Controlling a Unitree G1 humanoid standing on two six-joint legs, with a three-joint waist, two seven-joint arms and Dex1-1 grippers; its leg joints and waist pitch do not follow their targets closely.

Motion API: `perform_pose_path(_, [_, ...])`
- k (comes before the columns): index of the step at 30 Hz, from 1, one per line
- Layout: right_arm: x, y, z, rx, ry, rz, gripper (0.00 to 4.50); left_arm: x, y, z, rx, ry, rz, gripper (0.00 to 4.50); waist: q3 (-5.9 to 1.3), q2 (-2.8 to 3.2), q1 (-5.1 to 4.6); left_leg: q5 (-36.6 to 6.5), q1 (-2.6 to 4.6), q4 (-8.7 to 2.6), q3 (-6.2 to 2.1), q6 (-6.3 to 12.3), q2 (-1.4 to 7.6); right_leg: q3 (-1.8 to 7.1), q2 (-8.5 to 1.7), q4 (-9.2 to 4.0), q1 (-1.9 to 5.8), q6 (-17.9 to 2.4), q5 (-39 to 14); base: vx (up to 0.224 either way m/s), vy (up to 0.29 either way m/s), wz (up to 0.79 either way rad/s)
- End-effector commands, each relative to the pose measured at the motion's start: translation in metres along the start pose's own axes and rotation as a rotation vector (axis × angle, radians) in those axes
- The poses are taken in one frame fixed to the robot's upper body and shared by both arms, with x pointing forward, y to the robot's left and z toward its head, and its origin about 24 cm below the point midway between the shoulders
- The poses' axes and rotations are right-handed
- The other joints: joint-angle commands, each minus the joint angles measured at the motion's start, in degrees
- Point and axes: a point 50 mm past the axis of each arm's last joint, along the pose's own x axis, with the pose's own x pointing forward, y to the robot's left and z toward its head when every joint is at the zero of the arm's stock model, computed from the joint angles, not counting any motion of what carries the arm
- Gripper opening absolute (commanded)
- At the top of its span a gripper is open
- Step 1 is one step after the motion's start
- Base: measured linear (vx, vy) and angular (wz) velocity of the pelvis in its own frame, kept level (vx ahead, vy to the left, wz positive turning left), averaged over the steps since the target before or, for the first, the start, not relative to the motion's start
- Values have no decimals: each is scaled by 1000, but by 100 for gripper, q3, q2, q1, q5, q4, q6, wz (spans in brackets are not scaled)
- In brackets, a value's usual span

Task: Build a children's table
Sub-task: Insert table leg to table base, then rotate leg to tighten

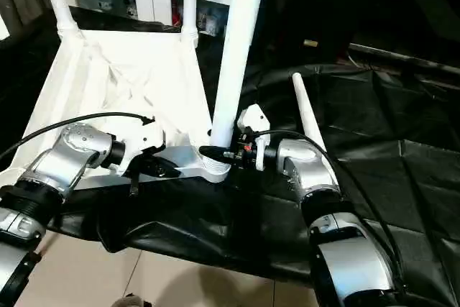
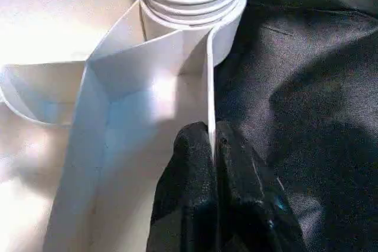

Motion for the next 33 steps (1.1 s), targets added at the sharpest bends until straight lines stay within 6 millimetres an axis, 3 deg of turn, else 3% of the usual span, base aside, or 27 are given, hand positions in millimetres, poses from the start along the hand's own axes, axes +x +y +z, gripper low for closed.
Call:
perform_pose_path(1, [1,16,-45,136,155,14,190,10,-2,10,21,-25,-23,0,-262,96,19,-976,120,-382,-39,110,219,210,-579,-418,174,-1431,158,0,0,0])
perform_pose_path(3, [2,16,-46,146,139,-30,190,11,1,12,-2,-35,11,0,-241,121,10,-1169,129,-399,-41,51,216,218,-586,-449,152,-1411,-117,0,0,0])
perform_pose_path(5, [4,14,-49,159,131,-114,190,12,5,13,-29,-41,49,0,-199,113,-5,-1556,156,-439,-55,-66,216,224,-592,-517,118,-1330,-776,0,0,0])
perform_pose_path(6, [4,11,-50,162,135,-171,190,13,7,15,-43,-45,73,0,-160,113,-16,-1912,185,-466,-73,-160,212,229,-604,-578,85,-1229,-1462,0,0,0])
perform_pose_path(7, [5,10,-52,164,139,-235,190,14,9,16,-60,-49,100,0,-146,122,-25,-2086,201,-471,-88,-209,209,235,-613,-603,70,-1161,-1817,0,0,0])
perform_pose_path(9, [9,8,-57,177,159,-365,190,16,16,19,-99,-56,179,0,-158,110,-45,-2216,170,-507,-150,-345,203,235,-648,-647,83,-888,-2507,-25,4,-7])
perform_pose_path(11, [13,7,-60,203,167,-450,190,18,18,21,-124,-62,209,0,-170,104,-61,-2182,154,-521,-155,-354,191,210,-645,-658,82,-800,-2504,0,0,0])
perform_pose_path(14, [26,6,-62,277,184,-628,190,25,24,26,-181,-59,289,0,-176,169,-67,-2281,186,-519,-151,-348,196,150,-674,-669,40,-854,-2347,0,0,0])
perform_pose_path(15, [39,8,-61,345,201,-749,190,33,27,30,-224,-43,356,0,-168,168,-98,-2343,176,-533,-157,-398,192,136,-669,-659,32,-839,-2379,0,0,0])
perform_pose_path(16, [39,8,-61,345,201,-749,190,33,27,30,-224,-43,356,0,-179,160,-101,-2438,211,-530,-169,-443,191,118,-672,-669,10,-790,-2445,0,0,0])
perform_pose_path(17, [53,11,-58,414,210,-822,190,42,28,36,-244,-40,409,0,-180,136,-112,-2459,198,-528,-167,-435,190,115,-670,-671,16,-778,-2435,0,0,0])
perform_pose_path(20, [68,16,-52,488,207,-856,190,54,26,46,-257,-54,456,0,-183,146,-114,-2567,215,-514,-158,-407,183,129,-675,-687,-30,-701,-2407,0,0,0])
perform_pose_path(21, [73,17,-49,499,207,-859,190,58,25,50,-261,-61,466,0,-179,52,-101,-2514,214,-506,-130,-327,182,129,-667,-696,-42,-702,-2258,0,0,0])
perform_pose_path(22, [74,18,-48,499,207,-859,190,59,25,52,-264,-64,470,0,-192,97,-73,-2395,206,-512,-127,-293,184,134,-671,-686,-30,-704,-2031,0,0,0])
perform_pose_path(25, [77,19,-45,473,215,-847,190,59,25,52,-266,-65,480,0,-227,63,-33,-1818,129,-539,-106,-222,197,116,-632,-590,53,-772,-1082,17,0,-1])
perform_pose_path(29, [84,23,-45,474,240,-859,190,56,28,48,-280,-45,521,0,-234,-8,-14,-1969,147,-529,-89,-258,175,127,-654,-633,35,-688,-1405,13,0,-1])
perform_pose_path(33, [85,24,-44,488,241,-862,190,54,29,48,-283,-40,527,0,-219,-7,-5,-2042,151,-541,-89,-251,175,134,-663,-670,9,-594,-1680,0,0,0])
